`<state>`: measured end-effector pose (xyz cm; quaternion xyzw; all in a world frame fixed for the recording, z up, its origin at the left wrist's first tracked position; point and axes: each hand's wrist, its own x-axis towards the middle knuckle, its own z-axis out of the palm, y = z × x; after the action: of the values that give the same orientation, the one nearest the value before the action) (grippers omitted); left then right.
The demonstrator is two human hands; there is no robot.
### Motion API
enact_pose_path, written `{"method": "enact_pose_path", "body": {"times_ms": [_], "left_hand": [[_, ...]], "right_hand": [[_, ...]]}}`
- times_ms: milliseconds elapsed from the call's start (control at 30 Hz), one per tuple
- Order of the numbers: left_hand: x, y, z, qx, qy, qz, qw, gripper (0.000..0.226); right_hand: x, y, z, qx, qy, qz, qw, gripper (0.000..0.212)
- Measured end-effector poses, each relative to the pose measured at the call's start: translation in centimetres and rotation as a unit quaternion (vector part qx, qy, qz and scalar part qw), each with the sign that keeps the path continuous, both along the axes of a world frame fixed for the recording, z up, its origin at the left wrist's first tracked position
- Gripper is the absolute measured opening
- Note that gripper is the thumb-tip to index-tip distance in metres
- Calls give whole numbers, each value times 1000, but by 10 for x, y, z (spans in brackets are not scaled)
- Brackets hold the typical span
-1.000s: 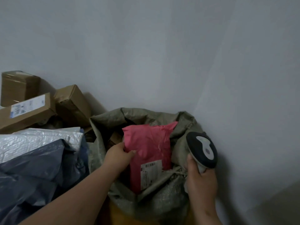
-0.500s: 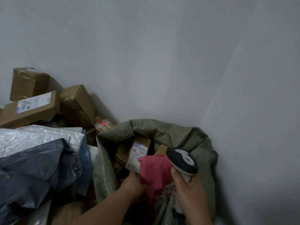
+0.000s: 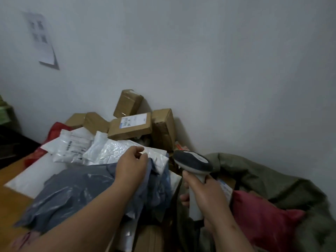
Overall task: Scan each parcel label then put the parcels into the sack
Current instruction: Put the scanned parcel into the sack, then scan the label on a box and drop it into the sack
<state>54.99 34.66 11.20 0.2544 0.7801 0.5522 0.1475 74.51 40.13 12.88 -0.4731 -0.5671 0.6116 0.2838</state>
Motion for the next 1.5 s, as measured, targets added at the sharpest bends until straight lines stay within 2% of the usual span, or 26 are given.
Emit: {"method": "enact_pose_path", "body": {"times_ms": [100, 200, 300, 433, 667, 900, 1067, 1167, 1233, 1333, 1400, 1500], "left_hand": [[-54, -36, 0, -13, -32, 42, 999, 24], [-102, -62, 0, -26, -78, 35, 996, 30], [-145, -75, 0, -46, -113, 17, 992, 32], [-184, -80, -6, -61, -130, -1, 990, 36], [-230, -34, -6, -69, -141, -27, 987, 48], [-259, 36, -9, -54, -189, -5, 980, 61], [-270, 74, -25, -35, -257, 16, 966, 45], [-271, 81, -38, -21, -278, 28, 960, 23], [-272, 83, -44, -8, -274, 65, 960, 17], [-273, 77, -47, 23, -281, 96, 955, 6], [-273, 70, -44, 44, -286, 86, 953, 16], [-273, 58, -38, 74, -303, 67, 948, 43]], "right_hand": [[-53, -16, 5, -31, 22, 20, 999, 31], [-103, -27, 15, -79, 57, 20, 995, 34], [-151, -30, 25, -108, 112, -36, 987, 29], [-199, -31, 25, -114, 128, -97, 980, 30], [-256, 6, 6, -131, 113, -128, 976, 50], [-306, 65, -27, -183, 130, -80, 971, 65], [-332, 90, -47, -214, 139, -51, 966, 81], [-339, 101, -58, -220, 142, -35, 964, 61], [-343, 105, -64, -223, 147, -29, 963, 50], [-346, 102, -66, -217, 157, -13, 964, 62], [-347, 94, -63, -213, 172, -11, 962, 72], [-346, 83, -55, -191, 199, -16, 961, 74]]}}
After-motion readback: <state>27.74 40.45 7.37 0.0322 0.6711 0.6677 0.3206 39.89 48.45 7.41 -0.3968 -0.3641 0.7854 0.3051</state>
